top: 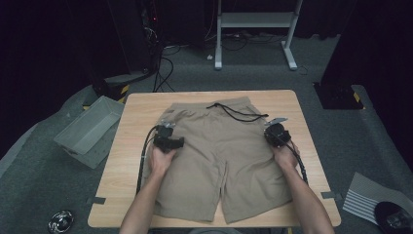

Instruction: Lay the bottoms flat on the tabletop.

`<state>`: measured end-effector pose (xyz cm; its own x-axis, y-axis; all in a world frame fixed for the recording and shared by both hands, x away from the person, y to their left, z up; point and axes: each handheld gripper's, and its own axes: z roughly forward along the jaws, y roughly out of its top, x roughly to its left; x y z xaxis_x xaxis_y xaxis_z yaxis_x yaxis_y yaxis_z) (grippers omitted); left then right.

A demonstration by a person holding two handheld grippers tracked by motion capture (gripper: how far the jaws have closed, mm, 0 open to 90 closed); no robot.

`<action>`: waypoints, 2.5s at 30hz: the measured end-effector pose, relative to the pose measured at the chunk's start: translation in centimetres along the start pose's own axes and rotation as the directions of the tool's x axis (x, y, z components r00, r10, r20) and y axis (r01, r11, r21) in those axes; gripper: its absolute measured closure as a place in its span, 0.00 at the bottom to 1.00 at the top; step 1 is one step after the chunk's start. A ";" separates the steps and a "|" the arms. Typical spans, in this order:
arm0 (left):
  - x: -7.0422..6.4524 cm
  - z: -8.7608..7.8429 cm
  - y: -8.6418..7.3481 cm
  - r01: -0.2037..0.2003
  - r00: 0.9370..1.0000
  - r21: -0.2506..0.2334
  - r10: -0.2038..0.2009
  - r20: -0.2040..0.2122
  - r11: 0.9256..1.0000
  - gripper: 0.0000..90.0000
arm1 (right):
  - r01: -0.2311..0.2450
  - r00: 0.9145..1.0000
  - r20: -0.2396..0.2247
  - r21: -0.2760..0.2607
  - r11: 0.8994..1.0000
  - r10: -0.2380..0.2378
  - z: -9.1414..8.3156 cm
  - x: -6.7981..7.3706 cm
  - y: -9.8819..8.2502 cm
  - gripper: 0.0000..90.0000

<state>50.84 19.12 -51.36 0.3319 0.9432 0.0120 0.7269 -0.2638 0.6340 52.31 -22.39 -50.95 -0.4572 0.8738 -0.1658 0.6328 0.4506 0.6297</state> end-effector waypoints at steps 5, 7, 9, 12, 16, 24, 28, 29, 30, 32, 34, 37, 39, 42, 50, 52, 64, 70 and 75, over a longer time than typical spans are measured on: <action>-1.8 0.3 0.4 0.000 0.999 -0.018 0.001 0.042 1.000 0.29 | -0.087 0.995 0.042 -0.040 0.995 0.088 -1.6 -1.0 -1.3 0.70; -2.5 -0.5 -0.7 -0.047 0.998 -0.033 0.048 0.041 0.998 0.29 | -0.067 0.997 0.022 -0.101 0.993 0.070 -3.2 -0.2 -2.1 0.63; -2.8 -1.9 -2.1 -0.072 0.997 -0.041 0.073 0.037 0.997 0.30 | -0.015 1.000 -0.006 -0.106 0.994 0.014 -4.8 0.9 -3.2 0.59; -2.9 -3.7 -4.0 -0.079 0.995 -0.042 0.082 0.058 0.996 0.31 | 0.017 0.998 -0.051 -0.091 0.996 -0.022 -6.2 2.1 -4.8 0.58; -3.5 -5.5 -6.7 -0.086 0.992 -0.049 0.090 0.092 0.995 0.32 | 0.015 0.984 -0.176 -0.101 0.995 -0.033 -7.9 4.0 -6.6 0.56; -4.4 -5.6 -7.8 -0.065 0.996 -0.078 0.069 0.059 0.995 0.29 | 0.065 0.964 -0.256 -0.055 0.996 -0.077 -6.5 8.9 -6.2 0.45; -5.2 -6.4 -8.7 -0.059 0.996 -0.070 0.064 0.065 0.996 0.28 | 0.126 0.947 -0.290 -0.070 0.990 -0.141 -7.6 11.9 -6.8 0.45; -5.2 -6.7 -8.9 -0.067 0.995 -0.062 0.071 0.069 0.996 0.28 | 0.143 0.946 -0.281 -0.081 0.986 -0.160 -7.9 12.2 -7.1 0.46; -5.2 -6.9 -9.1 -0.069 0.995 -0.058 0.073 0.068 0.996 0.29 | 0.150 0.950 -0.260 -0.097 0.984 -0.170 -8.3 12.2 -7.4 0.46; -5.0 -7.1 -9.1 -0.075 0.996 -0.078 0.078 0.048 0.994 0.29 | 0.112 0.962 -0.235 -0.131 0.985 -0.141 -8.5 11.5 -7.5 0.47; -4.7 -6.6 -8.8 -0.055 0.997 -0.081 0.059 0.043 0.995 0.30 | 0.067 0.970 -0.224 -0.114 0.991 -0.092 -7.9 10.3 -6.9 0.46; -4.4 -5.6 -8.0 -0.033 0.998 -0.084 0.037 0.045 0.996 0.29 | 0.039 0.971 -0.232 -0.083 0.996 -0.058 -5.8 8.7 -5.9 0.43; -4.1 -4.9 -7.2 -0.029 0.999 -0.092 0.033 0.041 0.995 0.28 | 0.044 0.970 -0.236 -0.083 0.996 -0.063 -4.7 7.8 -4.9 0.42; -3.2 -3.5 -5.8 -0.001 1.000 -0.104 0.002 0.014 0.995 0.28 | 0.036 0.971 -0.234 -0.090 0.995 -0.056 -2.9 6.5 -3.2 0.42; -1.9 -1.5 -3.3 0.028 0.999 -0.103 -0.030 -0.014 0.994 0.27 | 0.011 0.976 -0.215 -0.107 0.994 -0.034 0.4 4.5 0.0 0.42; -1.9 -2.1 -4.2 0.014 1.000 -0.112 -0.015 -0.004 0.994 0.27 | 0.004 0.980 -0.198 -0.094 0.996 -0.023 -0.3 4.5 -0.7 0.43; -1.6 -6.2 -8.5 -0.001 1.000 -0.111 0.003 0.020 0.994 0.29 | -0.014 0.985 -0.173 -0.122 0.992 -0.008 -5.8 3.9 -7.4 0.44; -1.2 -9.3 -11.2 0.021 0.999 -0.177 -0.014 0.039 0.984 0.29 | -0.072 0.987 -0.155 -0.167 0.983 0.046 -8.8 2.8 -9.8 0.44; -0.6 -9.6 -12.8 0.009 1.000 -0.162 -0.005 0.023 0.987 0.29 | -0.057 0.994 -0.104 -0.135 0.989 0.043 -9.3 2.7 -11.6 0.42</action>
<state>35.51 23.87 -52.07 0.3417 0.9398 -0.0092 0.6228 -0.2191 0.7510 37.91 -26.96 -51.71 -0.4917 0.8688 -0.0587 0.5679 0.3711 0.7347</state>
